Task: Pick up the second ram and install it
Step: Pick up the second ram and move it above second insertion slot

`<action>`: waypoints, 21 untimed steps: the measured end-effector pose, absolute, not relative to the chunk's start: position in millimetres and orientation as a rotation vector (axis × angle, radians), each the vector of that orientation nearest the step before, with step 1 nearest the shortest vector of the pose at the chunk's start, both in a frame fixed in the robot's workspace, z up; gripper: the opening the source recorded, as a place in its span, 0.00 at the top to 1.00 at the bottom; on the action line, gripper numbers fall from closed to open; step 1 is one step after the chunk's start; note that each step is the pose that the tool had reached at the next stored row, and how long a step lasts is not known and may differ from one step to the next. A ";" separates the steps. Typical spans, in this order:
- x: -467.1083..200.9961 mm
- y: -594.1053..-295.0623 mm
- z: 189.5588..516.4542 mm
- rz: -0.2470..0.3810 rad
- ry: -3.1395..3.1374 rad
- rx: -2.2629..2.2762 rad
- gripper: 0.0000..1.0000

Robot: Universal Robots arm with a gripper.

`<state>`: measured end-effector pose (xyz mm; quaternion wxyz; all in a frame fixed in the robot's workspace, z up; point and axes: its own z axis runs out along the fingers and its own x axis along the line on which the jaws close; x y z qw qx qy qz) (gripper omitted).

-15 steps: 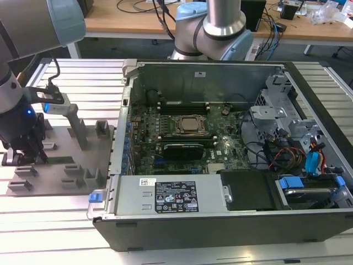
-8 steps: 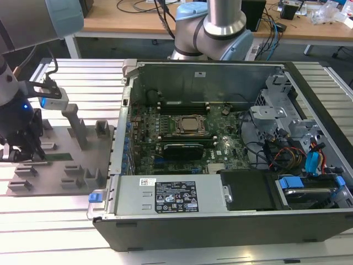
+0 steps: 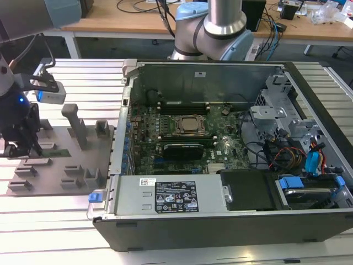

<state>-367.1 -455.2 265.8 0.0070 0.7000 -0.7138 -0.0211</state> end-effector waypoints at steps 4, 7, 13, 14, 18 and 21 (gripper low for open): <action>-367.1 -455.1 272.4 -0.066 -2.233 2.189 0.86; -367.1 -455.1 280.8 -0.066 -2.233 2.189 0.86; -367.1 -455.0 294.0 -0.066 -2.233 2.189 0.86; -367.1 -455.0 296.0 -0.066 -2.233 2.189 0.86; -367.1 -455.0 304.6 -0.066 -2.233 2.189 0.86; -367.1 -455.0 313.3 -0.066 -2.233 2.189 0.86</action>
